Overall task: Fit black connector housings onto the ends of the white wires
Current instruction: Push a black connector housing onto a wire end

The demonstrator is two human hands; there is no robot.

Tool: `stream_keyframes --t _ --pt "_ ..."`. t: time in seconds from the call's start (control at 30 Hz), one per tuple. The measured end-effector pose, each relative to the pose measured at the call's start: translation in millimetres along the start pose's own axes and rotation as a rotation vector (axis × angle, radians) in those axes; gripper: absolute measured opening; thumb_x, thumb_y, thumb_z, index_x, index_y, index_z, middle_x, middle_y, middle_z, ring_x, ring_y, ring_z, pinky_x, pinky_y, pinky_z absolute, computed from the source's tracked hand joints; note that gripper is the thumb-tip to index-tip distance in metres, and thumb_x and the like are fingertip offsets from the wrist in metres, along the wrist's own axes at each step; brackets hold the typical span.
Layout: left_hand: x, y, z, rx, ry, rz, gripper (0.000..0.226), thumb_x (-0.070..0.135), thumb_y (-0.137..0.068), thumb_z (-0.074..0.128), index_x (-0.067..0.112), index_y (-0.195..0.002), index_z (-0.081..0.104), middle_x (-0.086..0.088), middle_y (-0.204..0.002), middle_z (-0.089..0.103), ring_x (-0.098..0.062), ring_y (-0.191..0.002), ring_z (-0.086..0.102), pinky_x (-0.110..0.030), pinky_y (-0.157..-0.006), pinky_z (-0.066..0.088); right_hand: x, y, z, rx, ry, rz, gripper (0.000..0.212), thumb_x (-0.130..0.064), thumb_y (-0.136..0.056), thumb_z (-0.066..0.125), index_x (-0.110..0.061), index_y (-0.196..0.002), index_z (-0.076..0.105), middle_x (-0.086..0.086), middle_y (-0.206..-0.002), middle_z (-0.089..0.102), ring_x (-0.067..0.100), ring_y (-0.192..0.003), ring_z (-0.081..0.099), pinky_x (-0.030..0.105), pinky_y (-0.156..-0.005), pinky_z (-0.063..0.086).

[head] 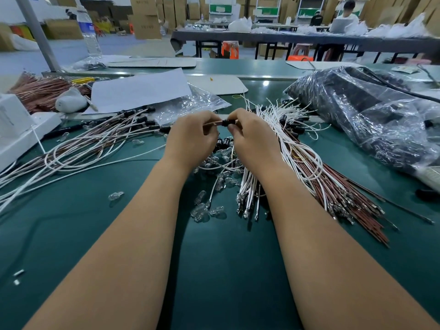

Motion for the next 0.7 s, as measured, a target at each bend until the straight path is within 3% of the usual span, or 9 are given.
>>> stream_keyframes --t 0.1,0.2,0.27,0.4,0.5,0.6,0.7 --pt "-12.7 -0.6 -5.5 0.046 -0.047 -0.112 0.021 0.008 -0.085 0.055 0.015 -0.094 0.073 0.000 -0.076 0.067 -0.024 -0.075 0.063 -0.032 -0.071 0.052 4.5 -0.5 -2.7 0.040 0.016 0.037 0.015 -0.014 -0.096 0.053 -0.011 -0.107 0.062 0.004 -0.097 0.066 0.015 -0.081 0.048 0.026 -0.068 0.031" --pt "-20.9 -0.2 -6.3 0.000 -0.067 -0.174 0.019 0.009 -0.085 0.055 0.014 -0.092 0.072 -0.002 -0.079 0.068 -0.026 -0.081 0.064 -0.035 -0.077 0.053 4.2 0.2 0.5 -0.006 0.015 0.035 0.014 -0.014 -0.097 0.053 -0.010 -0.107 0.061 0.006 -0.097 0.065 0.017 -0.082 0.052 0.027 -0.068 0.034" --pt "-16.4 1.3 -1.9 -0.054 0.016 -0.133 0.014 0.011 -0.086 0.060 0.014 -0.094 0.071 -0.003 -0.086 0.071 -0.021 -0.084 0.065 -0.032 -0.080 0.052 1.8 0.3 2.9 -0.029 -0.013 0.014 0.014 -0.015 -0.096 0.053 -0.011 -0.107 0.062 0.007 -0.096 0.066 0.022 -0.084 0.057 0.029 -0.069 0.039" --pt "-9.4 1.4 5.3 -0.093 0.140 -0.087 0.009 0.015 -0.089 0.064 0.010 -0.088 0.070 -0.006 -0.078 0.069 -0.014 -0.069 0.059 -0.025 -0.065 0.045 0.3 -0.3 3.8 -0.020 -0.103 0.016 0.019 -0.014 -0.092 0.059 -0.017 -0.111 0.063 0.001 -0.098 0.068 0.020 -0.085 0.061 0.033 -0.072 0.049" --pt "-16.7 1.5 5.3 -0.072 0.235 -0.154 0.013 0.013 -0.091 0.063 0.011 -0.079 0.069 0.000 -0.064 0.063 0.000 -0.050 0.046 -0.019 -0.053 0.037 7.8 -2.2 2.7 0.032 -0.176 0.107 0.031 -0.007 -0.088 0.063 -0.019 -0.116 0.060 -0.004 -0.099 0.061 0.009 -0.078 0.057 0.018 -0.067 0.043" --pt "-20.4 0.9 4.0 -0.035 0.289 -0.192 0.011 0.013 -0.091 0.064 0.013 -0.082 0.070 -0.003 -0.068 0.065 -0.005 -0.052 0.044 -0.019 -0.052 0.036 13.5 -3.6 0.4 0.070 -0.244 0.192 0.021 -0.006 -0.087 0.062 -0.017 -0.104 0.064 -0.004 -0.092 0.063 -0.001 -0.070 0.053 0.006 -0.061 0.038" --pt "-20.7 1.1 4.5 -0.042 0.298 -0.169 0.012 0.014 -0.091 0.065 0.015 -0.079 0.069 0.002 -0.063 0.061 -0.002 -0.049 0.040 -0.016 -0.050 0.032 11.4 -3.6 -0.9 0.082 -0.338 0.235 0.018 -0.006 -0.087 0.056 -0.020 -0.090 0.066 -0.008 -0.081 0.064 0.006 -0.071 0.058 0.019 -0.065 0.047"
Point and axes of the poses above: each hand's wrist, its own y-axis away from the middle knuckle, its own z-axis out of the palm, x = y × z, the point moved 2 cm from there along -y, towards the middle knuckle
